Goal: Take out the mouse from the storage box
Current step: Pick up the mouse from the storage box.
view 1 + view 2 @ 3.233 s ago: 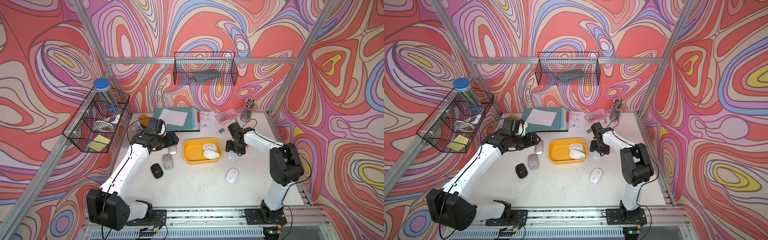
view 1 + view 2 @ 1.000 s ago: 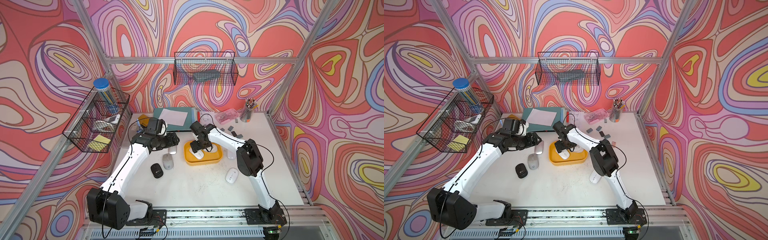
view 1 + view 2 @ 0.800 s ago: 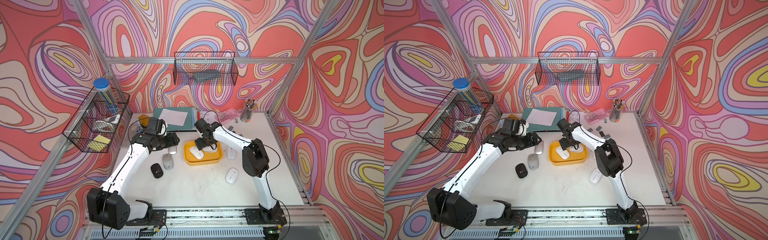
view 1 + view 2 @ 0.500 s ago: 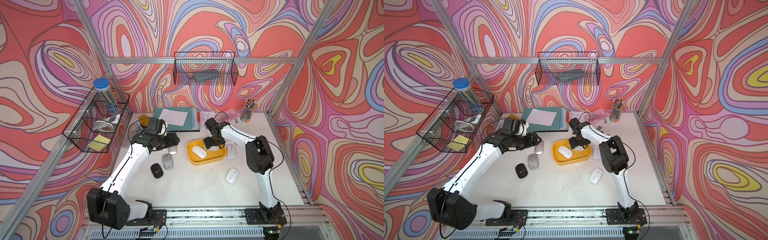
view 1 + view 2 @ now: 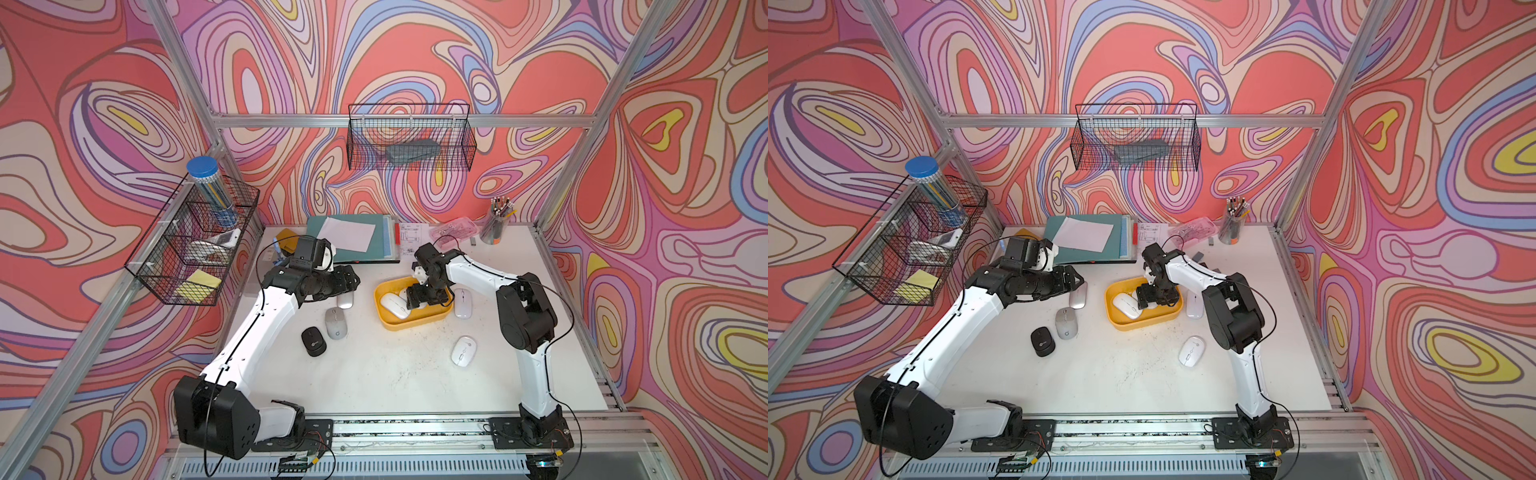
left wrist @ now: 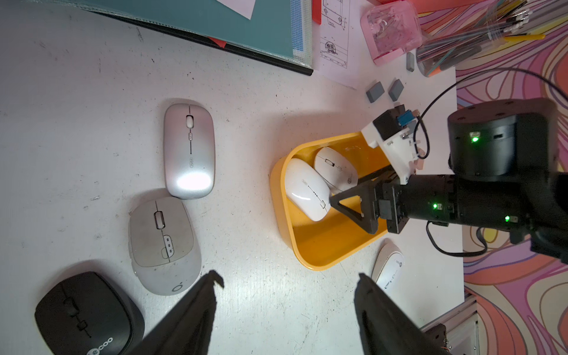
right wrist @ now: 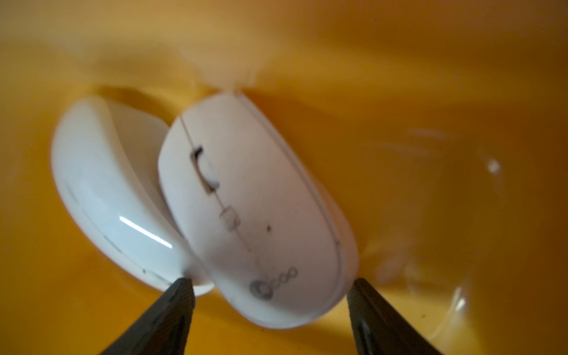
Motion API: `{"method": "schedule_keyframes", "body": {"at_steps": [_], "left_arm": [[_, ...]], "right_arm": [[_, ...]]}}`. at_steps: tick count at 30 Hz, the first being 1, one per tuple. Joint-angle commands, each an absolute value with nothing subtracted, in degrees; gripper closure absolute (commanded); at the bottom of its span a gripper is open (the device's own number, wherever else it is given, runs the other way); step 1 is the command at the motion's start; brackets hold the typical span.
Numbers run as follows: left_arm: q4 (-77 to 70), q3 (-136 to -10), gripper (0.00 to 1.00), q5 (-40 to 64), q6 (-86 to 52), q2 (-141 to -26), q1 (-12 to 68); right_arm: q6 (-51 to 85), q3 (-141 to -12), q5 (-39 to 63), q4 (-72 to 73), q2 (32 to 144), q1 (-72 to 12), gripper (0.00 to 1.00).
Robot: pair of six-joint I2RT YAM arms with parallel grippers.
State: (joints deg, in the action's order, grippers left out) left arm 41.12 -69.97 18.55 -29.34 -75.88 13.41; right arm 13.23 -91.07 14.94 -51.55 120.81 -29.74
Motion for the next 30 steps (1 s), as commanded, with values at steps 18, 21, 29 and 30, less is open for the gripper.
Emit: {"method": "schedule_keyframes", "body": {"at_steps": [18,21,29,30], "left_arm": [[39.81,-68.9,0.26,19.94,-28.56,-76.27,13.01],[39.81,-68.93,0.26,19.94,-28.48,-76.54,13.01],[39.9,-68.99,0.26,20.26,-28.48,-77.06,13.01],[39.9,-68.99,0.26,20.27,-28.48,-77.06,13.01]], "right_arm": [[1.9,-104.05,3.93,-55.18,125.35,-32.43,0.16],[0.79,-104.5,3.98,-54.94,126.04,-32.26,0.16],[0.88,-101.35,1.2,-54.44,126.96,-31.46,0.2],[0.96,-101.38,1.27,-54.93,127.48,-31.37,0.22]]}}
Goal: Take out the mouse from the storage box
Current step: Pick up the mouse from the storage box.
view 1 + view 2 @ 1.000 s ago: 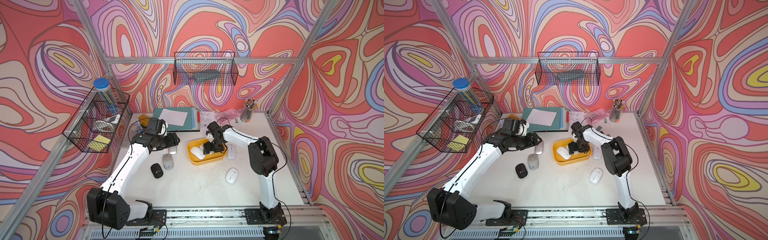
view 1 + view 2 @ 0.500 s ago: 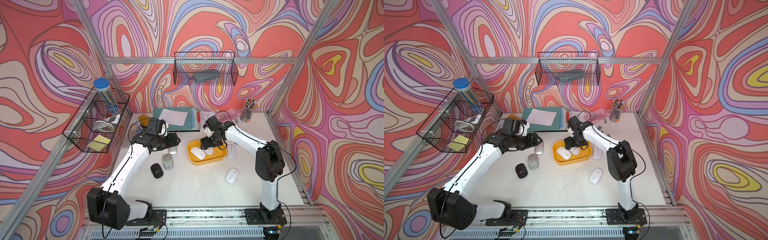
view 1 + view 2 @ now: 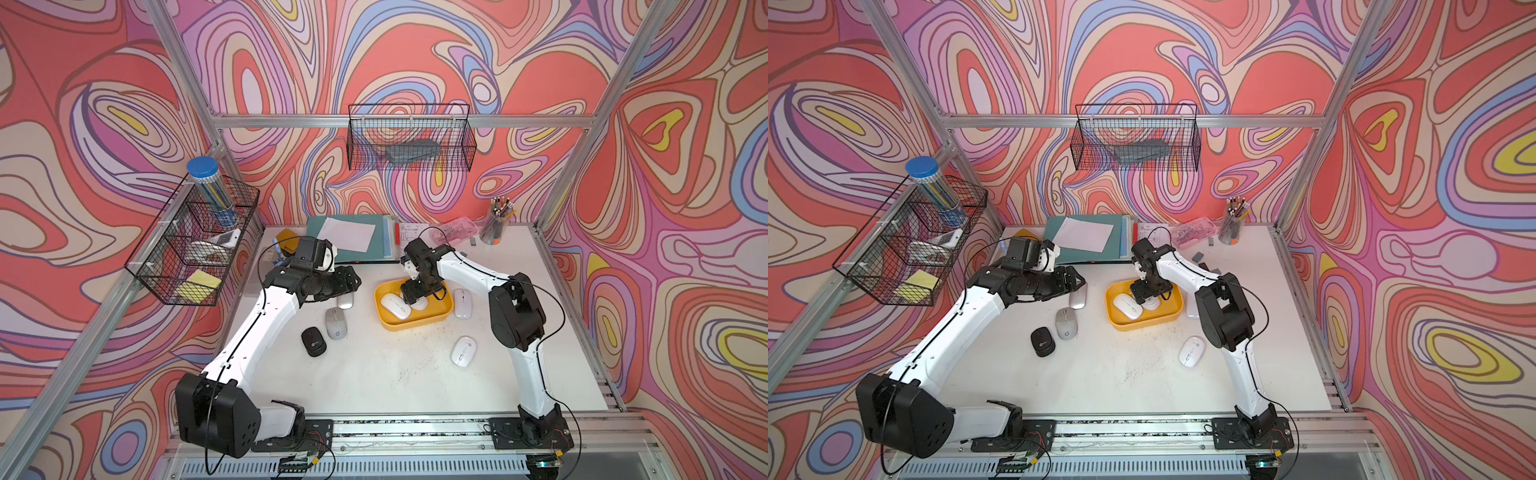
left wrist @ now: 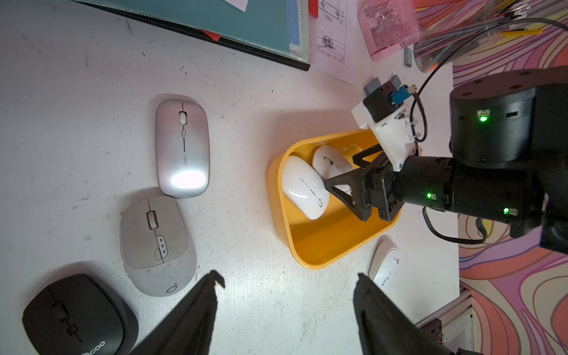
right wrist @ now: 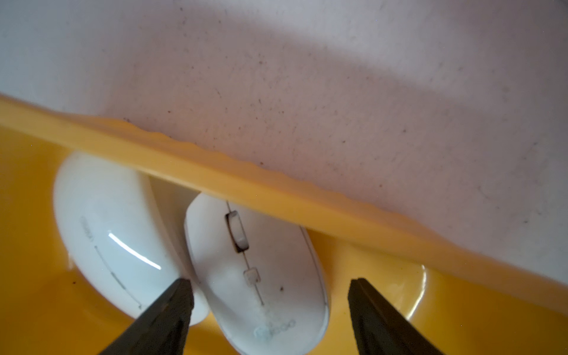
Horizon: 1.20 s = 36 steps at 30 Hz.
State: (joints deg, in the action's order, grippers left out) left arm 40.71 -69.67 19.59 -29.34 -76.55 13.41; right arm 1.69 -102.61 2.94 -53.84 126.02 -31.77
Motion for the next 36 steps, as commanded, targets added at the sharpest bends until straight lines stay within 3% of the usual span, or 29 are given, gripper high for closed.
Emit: {"method": "schedule_keyframes", "body": {"at_steps": [1,11,15,18,27,36], "left_arm": [[39.9,-68.99,0.26,20.24,-28.47,-77.06,13.01],[39.77,-68.99,0.27,20.75,-28.65,-77.62,13.01],[39.73,-68.91,0.27,20.62,-28.74,-77.67,13.01],[39.71,-69.01,0.27,21.14,-28.83,-77.96,13.01],[39.72,-68.99,0.26,21.81,-29.01,-78.05,13.01],[39.81,-69.17,0.26,22.32,-28.99,-78.39,13.01]], "right_arm": [[1.13,-101.48,1.1,-55.51,127.94,-31.33,0.23],[3.1,-99.4,6.81,-53.56,128.99,-30.25,0.33],[7.08,-99.9,1.12,-57.32,129.68,-30.1,0.34],[11.2,-99.8,-1.9,-60.47,128.32,-30.1,0.31],[9.41,-104.86,1.28,-61.73,126.33,-30.49,0.25],[7.04,-106.45,-4.53,-62.08,126.57,-32.43,0.19]]}}
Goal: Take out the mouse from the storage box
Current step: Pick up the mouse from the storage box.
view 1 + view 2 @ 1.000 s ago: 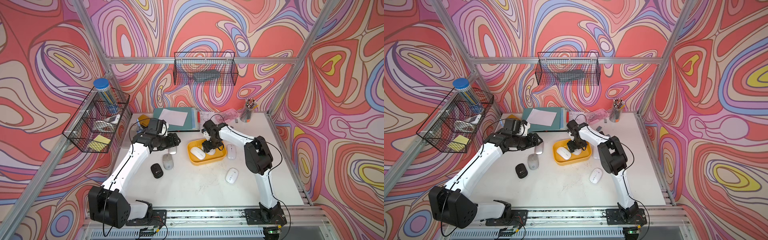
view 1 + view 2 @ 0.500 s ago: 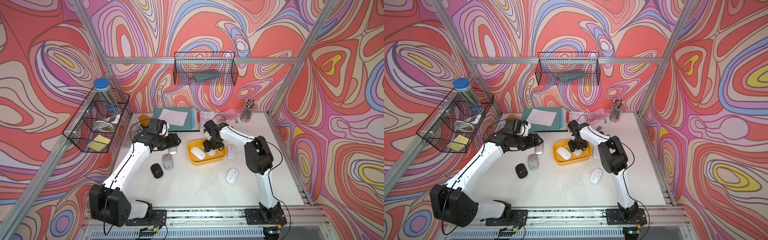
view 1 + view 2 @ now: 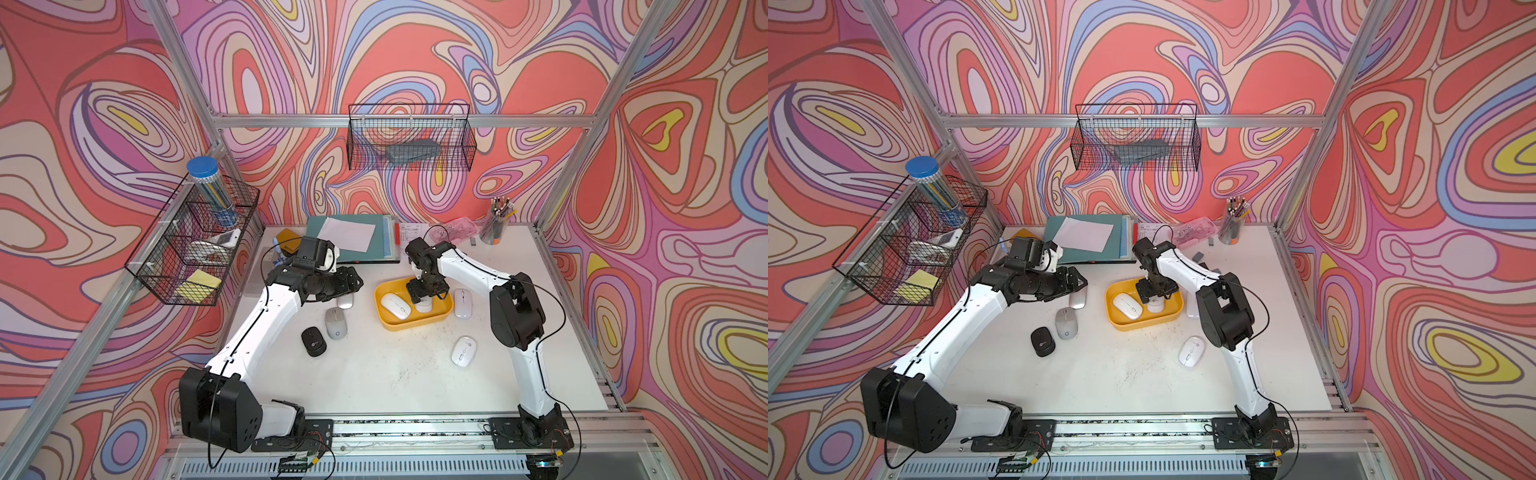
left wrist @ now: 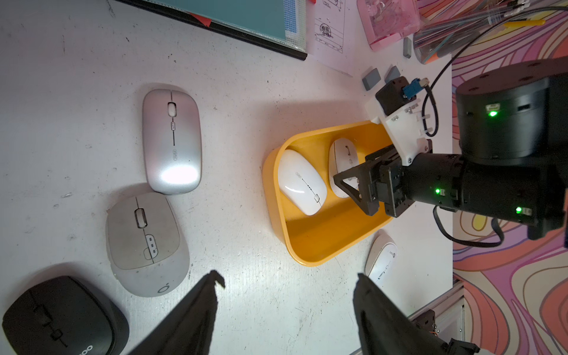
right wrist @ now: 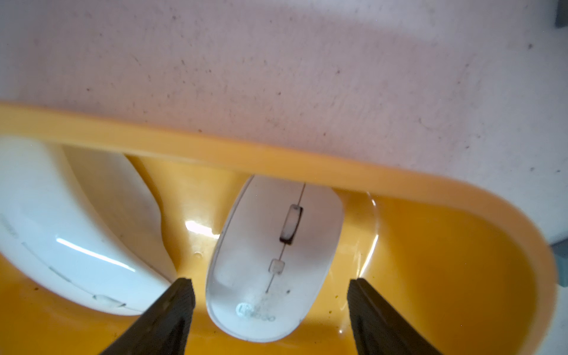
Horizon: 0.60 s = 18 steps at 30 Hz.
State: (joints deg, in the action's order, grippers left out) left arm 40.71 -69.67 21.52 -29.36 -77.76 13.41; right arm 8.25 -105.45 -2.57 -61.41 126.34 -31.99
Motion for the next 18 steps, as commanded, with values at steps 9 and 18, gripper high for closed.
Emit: {"method": "schedule_keyframes", "body": {"at_steps": [9,18], "left_arm": [[39.76,-69.24,0.26,22.41,-28.91,-78.39,13.01],[39.64,-69.13,0.26,23.32,-29.22,-77.87,13.01]], "right_arm": [[19.3,-111.48,-4.43,-66.09,129.94,-32.39,0.16],[32.15,-100.27,-4.16,-59.68,125.42,-32.61,0.17]]}}
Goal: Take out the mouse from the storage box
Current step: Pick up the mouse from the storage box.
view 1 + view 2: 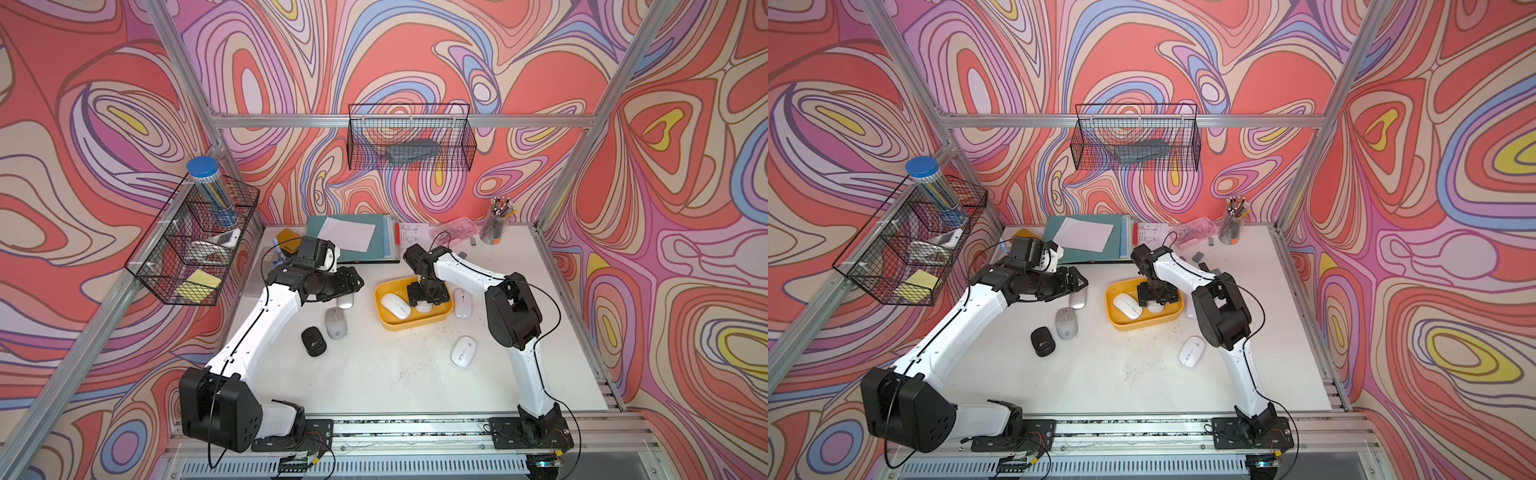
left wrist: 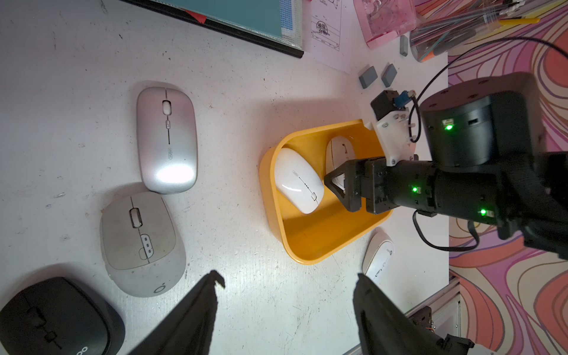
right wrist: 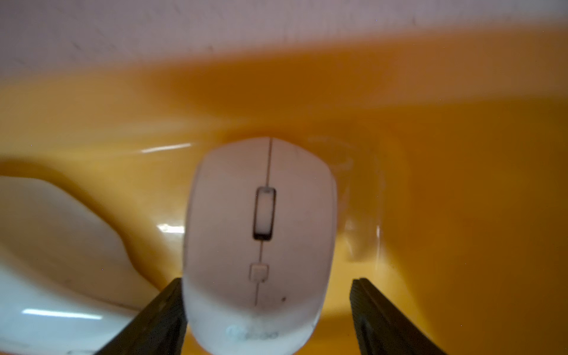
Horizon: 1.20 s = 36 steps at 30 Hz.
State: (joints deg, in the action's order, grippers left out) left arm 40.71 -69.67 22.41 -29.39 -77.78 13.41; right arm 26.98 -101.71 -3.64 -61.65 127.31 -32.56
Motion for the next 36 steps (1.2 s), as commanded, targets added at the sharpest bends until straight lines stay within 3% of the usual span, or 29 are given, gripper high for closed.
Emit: {"method": "schedule_keyframes", "body": {"at_steps": [1,12,20,32,36], "left_arm": [[39.58,-69.09,0.26,23.4,-29.26,-77.79,13.01],[39.55,-69.0,0.26,23.25,-29.27,-77.48,13.01],[39.55,-68.99,0.27,23.29,-29.25,-77.26,13.01],[39.18,-68.91,0.27,23.9,-29.52,-76.25,13.01],[38.94,-68.74,0.27,24.26,-29.77,-75.72,13.01]], "right_arm": [[32.35,-100.26,-3.96,-59.55,126.07,-32.61,0.17],[33.77,-103.34,-4.95,-57.45,129.53,-32.29,0.28],[32.78,-102.64,-5.76,-57.54,127.16,-32.1,0.58],[30.92,-105.76,-13.96,-61.34,115.63,-31.87,0.63],[32.09,-102.04,-17.78,-64.03,110.91,-28.23,0.63]]}}
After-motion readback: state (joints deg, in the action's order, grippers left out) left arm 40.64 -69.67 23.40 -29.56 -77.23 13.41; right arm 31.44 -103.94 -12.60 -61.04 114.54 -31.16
